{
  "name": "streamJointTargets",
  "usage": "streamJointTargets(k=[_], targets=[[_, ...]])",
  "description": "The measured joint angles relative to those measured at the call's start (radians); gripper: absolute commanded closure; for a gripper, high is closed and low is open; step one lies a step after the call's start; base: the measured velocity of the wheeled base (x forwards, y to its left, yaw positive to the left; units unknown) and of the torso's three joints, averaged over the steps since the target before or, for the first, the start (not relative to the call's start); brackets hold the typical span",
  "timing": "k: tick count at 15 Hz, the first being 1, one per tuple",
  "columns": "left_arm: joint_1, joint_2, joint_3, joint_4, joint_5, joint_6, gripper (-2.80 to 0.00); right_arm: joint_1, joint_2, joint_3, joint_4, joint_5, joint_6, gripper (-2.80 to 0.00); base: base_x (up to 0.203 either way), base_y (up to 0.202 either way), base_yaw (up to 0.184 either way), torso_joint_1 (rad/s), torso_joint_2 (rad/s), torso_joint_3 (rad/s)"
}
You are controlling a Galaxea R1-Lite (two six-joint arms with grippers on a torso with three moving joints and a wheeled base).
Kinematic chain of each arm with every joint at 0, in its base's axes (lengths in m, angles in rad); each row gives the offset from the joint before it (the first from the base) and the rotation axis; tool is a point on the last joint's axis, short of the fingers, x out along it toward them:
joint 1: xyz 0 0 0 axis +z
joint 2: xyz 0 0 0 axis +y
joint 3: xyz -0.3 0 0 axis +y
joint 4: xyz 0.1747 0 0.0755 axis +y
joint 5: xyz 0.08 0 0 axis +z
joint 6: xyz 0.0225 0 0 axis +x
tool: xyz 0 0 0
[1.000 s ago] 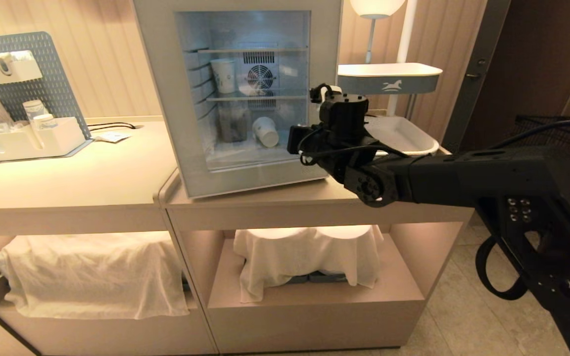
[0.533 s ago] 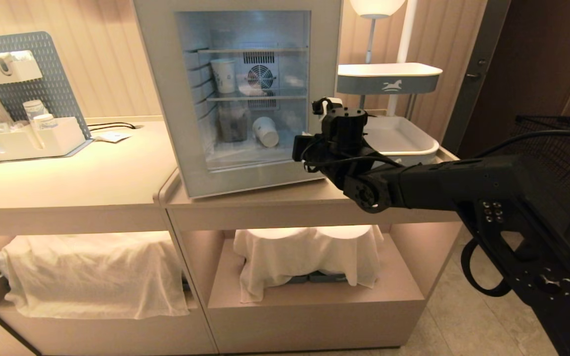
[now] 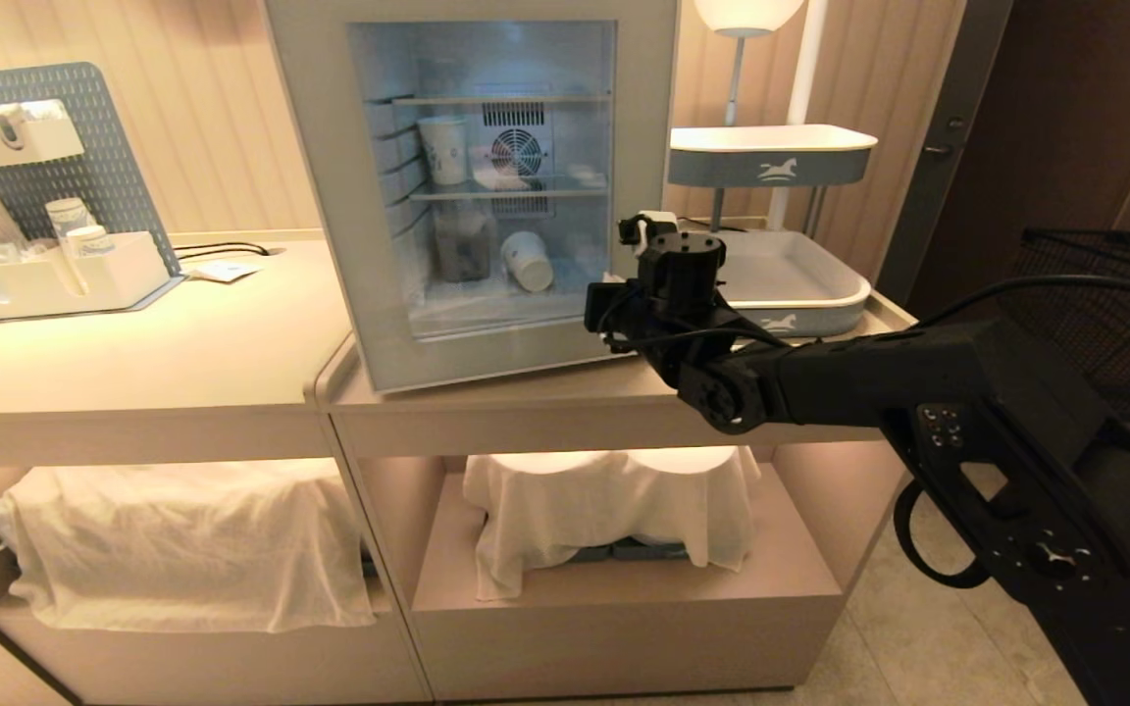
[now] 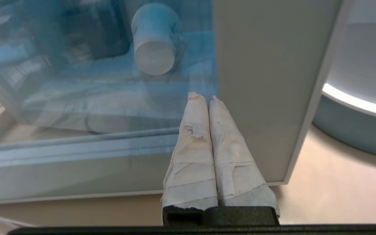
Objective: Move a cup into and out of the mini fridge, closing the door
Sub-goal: Close the freezer door
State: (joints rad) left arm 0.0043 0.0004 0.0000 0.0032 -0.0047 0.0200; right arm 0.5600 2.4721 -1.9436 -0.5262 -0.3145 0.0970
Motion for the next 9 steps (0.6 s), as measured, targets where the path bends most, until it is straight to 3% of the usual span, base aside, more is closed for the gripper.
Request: streamJointTargets(k=[9], targets=[[0.0, 0.0, 0.0, 0.0, 0.0, 0.0, 0.0, -0.057, 0.061, 0.0, -0.008, -0.006, -0.023, 0.0, 0.0, 0.0, 0.0, 0.0, 0.0, 0.0]])
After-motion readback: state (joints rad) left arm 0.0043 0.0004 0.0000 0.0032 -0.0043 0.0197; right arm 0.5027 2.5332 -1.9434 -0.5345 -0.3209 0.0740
